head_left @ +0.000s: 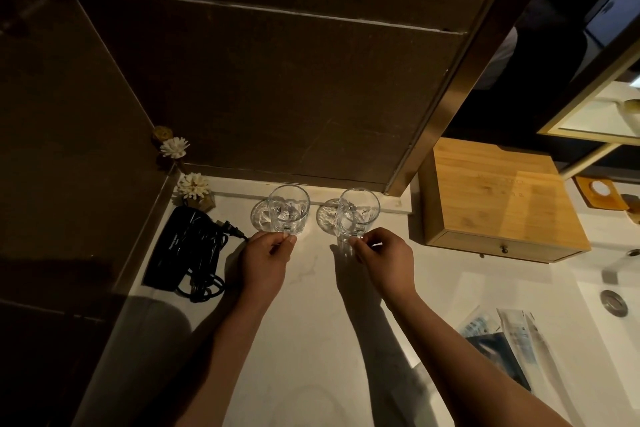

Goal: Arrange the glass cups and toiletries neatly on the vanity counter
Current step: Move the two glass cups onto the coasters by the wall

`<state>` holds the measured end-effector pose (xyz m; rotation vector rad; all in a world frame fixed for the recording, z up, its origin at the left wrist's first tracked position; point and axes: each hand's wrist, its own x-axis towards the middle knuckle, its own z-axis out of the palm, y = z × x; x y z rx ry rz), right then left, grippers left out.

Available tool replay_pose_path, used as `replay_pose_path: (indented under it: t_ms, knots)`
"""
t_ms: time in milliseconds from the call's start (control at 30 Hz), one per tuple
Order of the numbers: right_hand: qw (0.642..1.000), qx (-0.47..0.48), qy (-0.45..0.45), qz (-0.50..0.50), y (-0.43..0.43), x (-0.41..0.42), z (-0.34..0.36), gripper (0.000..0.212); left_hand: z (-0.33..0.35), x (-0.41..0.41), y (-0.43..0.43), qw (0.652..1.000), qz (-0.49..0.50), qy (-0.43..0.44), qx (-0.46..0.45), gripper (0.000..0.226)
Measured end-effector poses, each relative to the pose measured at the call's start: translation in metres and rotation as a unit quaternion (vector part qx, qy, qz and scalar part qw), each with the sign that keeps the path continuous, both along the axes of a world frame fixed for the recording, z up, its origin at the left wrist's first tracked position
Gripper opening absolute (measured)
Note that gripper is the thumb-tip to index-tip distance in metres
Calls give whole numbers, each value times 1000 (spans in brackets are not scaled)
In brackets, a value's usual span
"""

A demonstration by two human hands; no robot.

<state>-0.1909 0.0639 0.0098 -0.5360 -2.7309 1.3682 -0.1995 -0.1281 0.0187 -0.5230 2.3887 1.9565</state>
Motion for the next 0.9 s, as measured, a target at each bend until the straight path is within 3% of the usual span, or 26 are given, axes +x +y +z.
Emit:
replay_pose_path:
  t_ms: [133, 267, 400, 567, 800, 900]
  knots:
    - [1000, 1, -11, 3, 2, -1, -1, 21, 2, 2, -1, 1000, -11, -2, 0, 26]
    - [1000, -8, -12, 15, 4, 0, 0, 23, 2, 4, -1, 1000, -21, -7, -18, 3]
    - [999, -32, -7, 15, 5, 6, 3, 22, -1, 10, -3, 999, -12, -42, -32, 24]
    - [999, -42, 6, 13, 15, 26, 11, 14, -2, 35, -5, 997, 28, -67, -32, 16]
    - [998, -58, -5, -5, 46, 73, 9, 7, -22, 94, 7, 978, -116, -100, -145, 12]
    - [993, -108, -17, -37, 65, 102, 14, 7, -13, 116, 32, 961, -180, -88, -191, 5]
